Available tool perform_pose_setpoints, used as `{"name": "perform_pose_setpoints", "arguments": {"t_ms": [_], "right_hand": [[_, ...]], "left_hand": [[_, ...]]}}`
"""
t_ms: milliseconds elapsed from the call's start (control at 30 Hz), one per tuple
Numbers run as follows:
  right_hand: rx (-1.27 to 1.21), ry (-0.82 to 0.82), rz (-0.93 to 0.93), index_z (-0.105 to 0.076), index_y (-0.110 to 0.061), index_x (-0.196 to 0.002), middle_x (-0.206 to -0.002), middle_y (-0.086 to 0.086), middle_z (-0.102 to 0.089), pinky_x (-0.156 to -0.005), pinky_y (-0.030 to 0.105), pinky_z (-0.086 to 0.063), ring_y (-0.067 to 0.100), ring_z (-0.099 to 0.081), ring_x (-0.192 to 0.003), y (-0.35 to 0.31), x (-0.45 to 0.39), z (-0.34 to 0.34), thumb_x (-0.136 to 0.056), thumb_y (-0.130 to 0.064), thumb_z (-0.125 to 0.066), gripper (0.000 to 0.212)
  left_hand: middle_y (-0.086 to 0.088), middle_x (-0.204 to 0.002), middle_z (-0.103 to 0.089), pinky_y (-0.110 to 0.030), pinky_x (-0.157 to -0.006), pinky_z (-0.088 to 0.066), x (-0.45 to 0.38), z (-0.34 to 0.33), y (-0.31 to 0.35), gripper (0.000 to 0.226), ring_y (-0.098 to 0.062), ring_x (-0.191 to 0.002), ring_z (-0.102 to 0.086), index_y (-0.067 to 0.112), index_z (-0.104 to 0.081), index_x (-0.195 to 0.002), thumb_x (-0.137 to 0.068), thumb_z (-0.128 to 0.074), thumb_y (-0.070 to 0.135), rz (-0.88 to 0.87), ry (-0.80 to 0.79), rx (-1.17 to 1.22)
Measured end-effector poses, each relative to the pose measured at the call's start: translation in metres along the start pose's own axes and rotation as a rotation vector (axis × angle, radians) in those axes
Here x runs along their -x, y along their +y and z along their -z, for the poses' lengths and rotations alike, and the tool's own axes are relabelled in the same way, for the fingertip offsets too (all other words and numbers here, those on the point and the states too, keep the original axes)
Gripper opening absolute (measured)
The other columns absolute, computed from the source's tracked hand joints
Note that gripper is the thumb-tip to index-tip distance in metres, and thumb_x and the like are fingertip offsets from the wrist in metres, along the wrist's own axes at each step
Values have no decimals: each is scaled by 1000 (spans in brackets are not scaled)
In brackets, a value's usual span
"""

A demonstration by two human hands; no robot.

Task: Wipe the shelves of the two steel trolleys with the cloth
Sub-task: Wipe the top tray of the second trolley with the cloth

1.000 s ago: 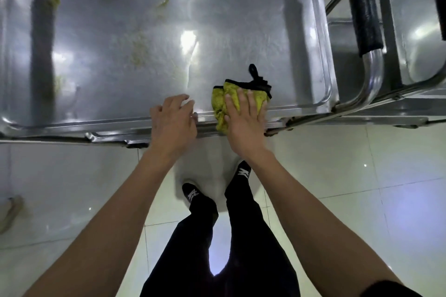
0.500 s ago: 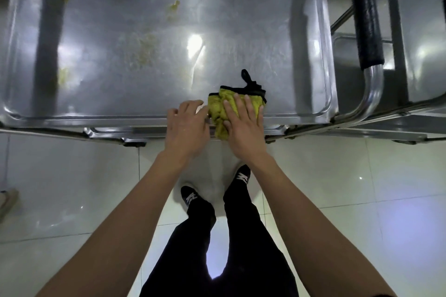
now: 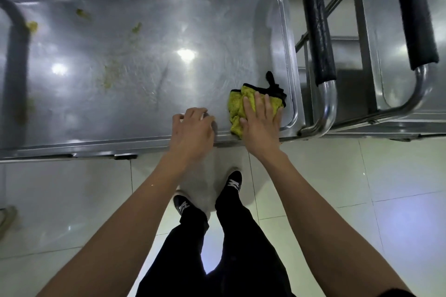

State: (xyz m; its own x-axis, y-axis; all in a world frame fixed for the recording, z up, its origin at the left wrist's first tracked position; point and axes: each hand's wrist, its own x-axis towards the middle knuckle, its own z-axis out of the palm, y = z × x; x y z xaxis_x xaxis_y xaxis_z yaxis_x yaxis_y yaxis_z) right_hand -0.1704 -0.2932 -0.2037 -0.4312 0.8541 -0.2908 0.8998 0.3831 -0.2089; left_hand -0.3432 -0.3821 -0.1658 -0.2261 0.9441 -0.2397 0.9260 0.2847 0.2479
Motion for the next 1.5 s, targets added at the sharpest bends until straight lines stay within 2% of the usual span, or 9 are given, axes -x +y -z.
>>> {"name": "perform_pose_setpoints", "arguments": {"t_ms": [167,400,567,767,1000,1233,1500], "right_hand": [[24,-20,106,-12,-25,-160,-169,3,3,-121,61,7,27,13,-154,-22,-17,1,-108,-38,-28,56],[34,-28,195,-14,-24,-161,-169,4,1,-119,60,11,28,11,-155,-74,-55,-4,-108,-38,-29,57],[34,-33,172,-13,-25,-161,-169,5,1,-119,60,13,28,11,-154,-124,-80,-9,-108,-38,-30,57],[30,-40,94,-11,-26,-161,-169,4,3,-119,64,7,28,11,-155,-192,-105,-15,-108,-39,-28,57],[43,-12,79,-16,-24,-160,-169,5,-3,-119,66,5,30,5,-155,-250,-137,-18,-107,-39,-30,57],[53,22,94,-19,-23,-160,-169,7,-7,-120,62,8,31,2,-155,-277,-173,-13,-107,-38,-30,56],[53,32,128,-21,-26,-159,-168,6,-9,-119,64,6,30,1,-155,-303,-224,-6,-106,-40,-29,56]], "left_hand": [[0,-145,-52,-45,-104,-29,1,14,-22,36,-22,-134,-42,24,-64,-128,-100,-44,29,110,-19,-38],[1,-144,-53,-47,-105,-30,5,35,-68,36,-23,-135,-42,25,-62,-131,-98,-49,31,220,10,-4],[0,-132,-61,-45,-101,-33,1,49,-124,36,-23,-126,-49,24,-64,-129,-95,-51,30,258,29,29],[-1,-142,-54,-48,-105,-32,-8,72,-203,42,-25,-132,-45,24,-54,-139,-99,-47,31,200,-12,63],[0,-146,-51,-47,-108,-31,-26,101,-278,44,-24,-136,-41,22,-52,-143,-100,-46,30,157,-31,85],[-2,-149,-49,-48,-110,-32,-64,118,-310,45,-25,-138,-40,21,-49,-145,-102,-43,31,152,-62,85],[-4,-154,-43,-50,-113,-31,-103,135,-332,46,-24,-143,-34,19,-46,-147,-104,-41,31,196,-56,76]]}}
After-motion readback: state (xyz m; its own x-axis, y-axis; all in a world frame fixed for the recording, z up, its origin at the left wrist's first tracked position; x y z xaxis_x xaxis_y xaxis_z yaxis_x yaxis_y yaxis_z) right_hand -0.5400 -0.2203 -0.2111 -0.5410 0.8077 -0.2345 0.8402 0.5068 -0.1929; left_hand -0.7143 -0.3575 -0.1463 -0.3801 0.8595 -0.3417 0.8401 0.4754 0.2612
